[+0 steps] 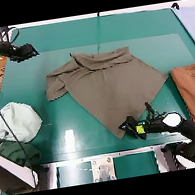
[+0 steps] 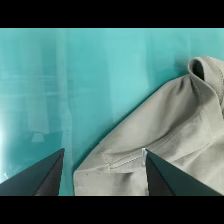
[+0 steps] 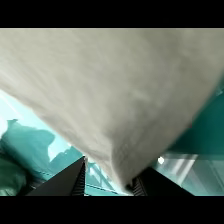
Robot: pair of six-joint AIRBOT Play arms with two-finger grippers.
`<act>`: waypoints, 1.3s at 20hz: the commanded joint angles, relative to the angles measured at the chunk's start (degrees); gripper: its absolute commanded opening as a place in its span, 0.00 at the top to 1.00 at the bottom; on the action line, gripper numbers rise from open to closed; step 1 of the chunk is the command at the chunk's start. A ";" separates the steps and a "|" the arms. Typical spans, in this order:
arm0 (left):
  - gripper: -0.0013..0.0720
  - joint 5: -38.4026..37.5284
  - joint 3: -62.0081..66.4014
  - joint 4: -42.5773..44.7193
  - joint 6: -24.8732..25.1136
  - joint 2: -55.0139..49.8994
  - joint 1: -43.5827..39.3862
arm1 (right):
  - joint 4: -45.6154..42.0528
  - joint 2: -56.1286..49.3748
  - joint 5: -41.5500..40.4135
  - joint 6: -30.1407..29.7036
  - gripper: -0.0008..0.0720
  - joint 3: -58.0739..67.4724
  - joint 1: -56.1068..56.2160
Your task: Fold the shirts.
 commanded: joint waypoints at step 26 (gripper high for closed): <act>0.22 -26.88 -30.99 -18.43 10.69 0.13 -3.32 | -35.76 -13.88 20.41 -19.78 0.97 27.34 -64.63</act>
